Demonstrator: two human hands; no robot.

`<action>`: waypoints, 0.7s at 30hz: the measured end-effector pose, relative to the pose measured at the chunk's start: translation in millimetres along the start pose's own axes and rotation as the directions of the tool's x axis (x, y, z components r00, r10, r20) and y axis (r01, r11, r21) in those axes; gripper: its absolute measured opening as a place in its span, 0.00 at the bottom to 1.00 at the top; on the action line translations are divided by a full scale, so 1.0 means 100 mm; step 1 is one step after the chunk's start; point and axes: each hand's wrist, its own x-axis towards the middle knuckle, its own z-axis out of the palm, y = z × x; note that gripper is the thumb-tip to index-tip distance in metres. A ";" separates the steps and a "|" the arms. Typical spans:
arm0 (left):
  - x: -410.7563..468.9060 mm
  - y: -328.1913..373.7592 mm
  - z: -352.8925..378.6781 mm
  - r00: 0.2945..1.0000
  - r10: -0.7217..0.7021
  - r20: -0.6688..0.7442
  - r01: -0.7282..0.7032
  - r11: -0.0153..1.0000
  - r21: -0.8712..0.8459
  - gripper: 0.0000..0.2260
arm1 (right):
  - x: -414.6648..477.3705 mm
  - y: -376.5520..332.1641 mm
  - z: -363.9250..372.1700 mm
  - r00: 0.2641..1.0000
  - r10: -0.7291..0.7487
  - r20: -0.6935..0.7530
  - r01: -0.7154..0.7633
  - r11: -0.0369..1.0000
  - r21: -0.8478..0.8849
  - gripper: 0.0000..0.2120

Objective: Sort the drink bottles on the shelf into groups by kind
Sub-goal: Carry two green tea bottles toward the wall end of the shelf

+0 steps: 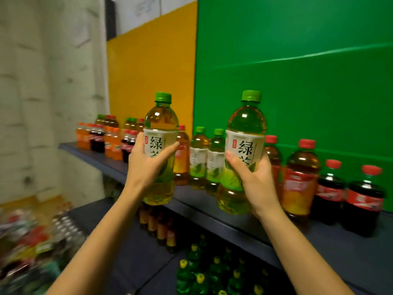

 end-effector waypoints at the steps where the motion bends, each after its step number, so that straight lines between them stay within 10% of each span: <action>1: 0.03 -0.08 -0.21 1.000 0.000 -0.029 0.001 1.000 0.020 0.21 | 0.01 0.08 0.18 1.000 0.011 0.023 -0.011 1.000 0.011 0.28; 21: 1.02 -1.45 -2.99 0.987 -0.067 -0.148 0.096 0.975 0.201 0.22 | 0.44 1.24 3.39 0.989 0.077 0.124 -0.087 0.993 0.080 0.30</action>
